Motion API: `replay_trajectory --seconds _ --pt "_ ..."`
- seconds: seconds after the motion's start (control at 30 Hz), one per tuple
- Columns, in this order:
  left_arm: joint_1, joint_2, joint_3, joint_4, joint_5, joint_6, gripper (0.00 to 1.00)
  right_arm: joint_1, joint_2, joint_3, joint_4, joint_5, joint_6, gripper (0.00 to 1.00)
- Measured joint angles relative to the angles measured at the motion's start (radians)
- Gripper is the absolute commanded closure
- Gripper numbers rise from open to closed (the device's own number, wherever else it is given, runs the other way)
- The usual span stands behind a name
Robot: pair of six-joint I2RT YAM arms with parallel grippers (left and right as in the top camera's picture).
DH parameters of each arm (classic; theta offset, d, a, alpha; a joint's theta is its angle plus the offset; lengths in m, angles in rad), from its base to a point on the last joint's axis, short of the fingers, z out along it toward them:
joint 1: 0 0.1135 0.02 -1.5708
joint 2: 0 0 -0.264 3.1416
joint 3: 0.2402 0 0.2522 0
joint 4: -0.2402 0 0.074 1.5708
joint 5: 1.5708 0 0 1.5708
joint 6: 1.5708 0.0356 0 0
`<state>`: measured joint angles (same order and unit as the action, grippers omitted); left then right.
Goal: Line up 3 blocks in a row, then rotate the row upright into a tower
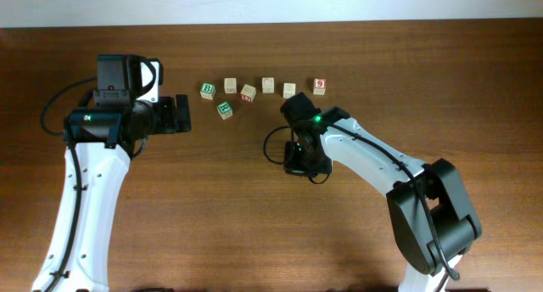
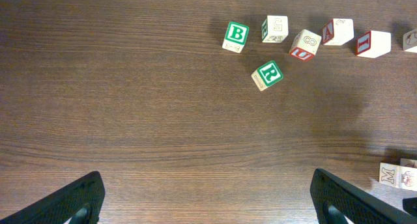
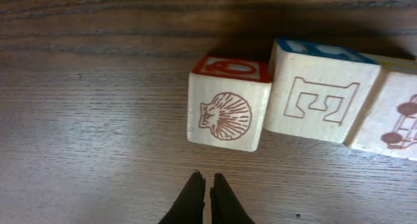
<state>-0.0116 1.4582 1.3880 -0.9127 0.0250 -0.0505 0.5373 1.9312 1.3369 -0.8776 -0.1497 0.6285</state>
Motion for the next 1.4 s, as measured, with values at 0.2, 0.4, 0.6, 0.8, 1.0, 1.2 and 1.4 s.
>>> replay_trajectory --seconds 0.2,0.4,0.6,0.8,1.0,1.2,1.4 --pt "0.000 0.000 0.000 0.000 0.000 0.000 0.01 -0.046 0.039 0.000 0.000 -0.021 0.004 0.93" --pt "0.000 0.000 0.000 0.000 0.000 0.000 0.01 -0.061 0.043 0.000 0.016 -0.032 0.002 0.93" --pt "0.000 0.000 0.000 0.000 0.000 0.000 0.01 -0.061 0.043 0.000 0.023 -0.032 -0.001 0.93" --pt "0.000 0.000 0.000 0.000 0.000 0.000 0.01 -0.061 0.043 0.002 0.043 -0.032 -0.005 0.94" --pt "0.000 0.000 0.000 0.000 0.000 0.000 0.01 -0.061 0.043 0.024 0.006 -0.046 -0.034 0.96" --pt "0.000 0.000 0.000 0.000 0.000 0.000 0.01 -0.100 -0.027 0.122 -0.188 -0.014 -0.085 0.96" --pt "0.000 0.000 0.000 -0.001 0.000 0.000 0.01 -0.275 -0.065 0.045 -0.174 0.056 -0.113 0.96"
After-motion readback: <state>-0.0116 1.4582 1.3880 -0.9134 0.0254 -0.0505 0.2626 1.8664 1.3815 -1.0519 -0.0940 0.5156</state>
